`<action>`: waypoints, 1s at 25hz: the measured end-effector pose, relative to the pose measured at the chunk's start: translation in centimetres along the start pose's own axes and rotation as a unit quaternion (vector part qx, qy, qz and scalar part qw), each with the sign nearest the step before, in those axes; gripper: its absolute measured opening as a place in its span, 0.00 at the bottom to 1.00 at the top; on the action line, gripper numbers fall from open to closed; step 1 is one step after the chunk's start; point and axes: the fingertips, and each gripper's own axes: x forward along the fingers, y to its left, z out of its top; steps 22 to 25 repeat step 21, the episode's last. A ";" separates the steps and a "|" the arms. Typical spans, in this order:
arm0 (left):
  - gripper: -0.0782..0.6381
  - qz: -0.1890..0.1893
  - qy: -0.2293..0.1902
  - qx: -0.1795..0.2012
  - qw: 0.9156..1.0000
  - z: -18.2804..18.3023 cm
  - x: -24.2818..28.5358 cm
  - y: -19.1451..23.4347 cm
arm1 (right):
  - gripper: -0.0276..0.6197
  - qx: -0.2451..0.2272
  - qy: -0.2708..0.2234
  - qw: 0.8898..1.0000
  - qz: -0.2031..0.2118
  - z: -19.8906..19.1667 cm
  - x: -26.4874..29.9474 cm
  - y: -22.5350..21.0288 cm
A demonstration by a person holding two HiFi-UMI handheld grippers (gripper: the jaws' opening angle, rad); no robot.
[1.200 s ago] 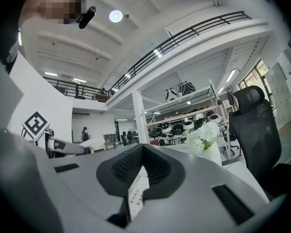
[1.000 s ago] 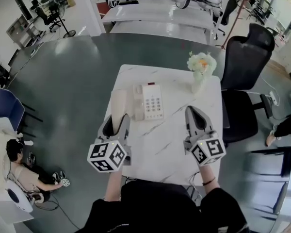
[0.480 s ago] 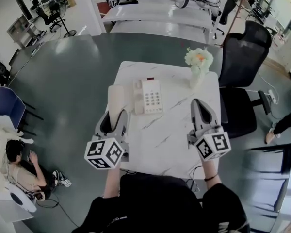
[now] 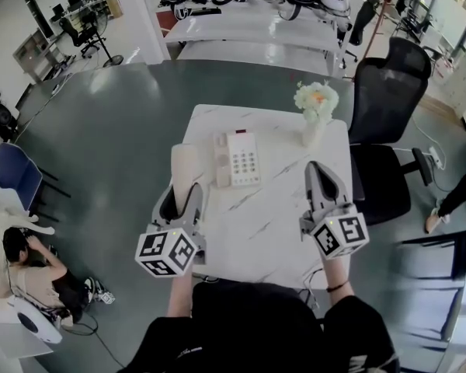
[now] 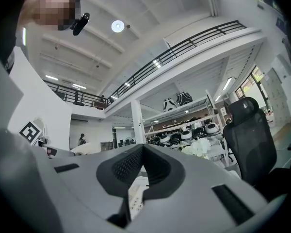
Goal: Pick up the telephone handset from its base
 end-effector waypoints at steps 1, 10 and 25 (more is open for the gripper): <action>0.40 0.001 -0.001 0.000 1.000 0.0 -0.1 0.1 | 0.03 0.000 0.000 1.000 0.001 0.0 0.0 0.1; 0.40 0.003 -0.001 0.001 1.000 0.1 -0.2 0.5 | 0.03 -0.006 0.002 1.000 0.002 -0.1 0.1 0.2; 0.40 0.003 0.000 0.000 1.000 -0.1 -0.2 0.3 | 0.03 -0.019 0.006 1.000 -0.003 -0.3 -0.2 -0.2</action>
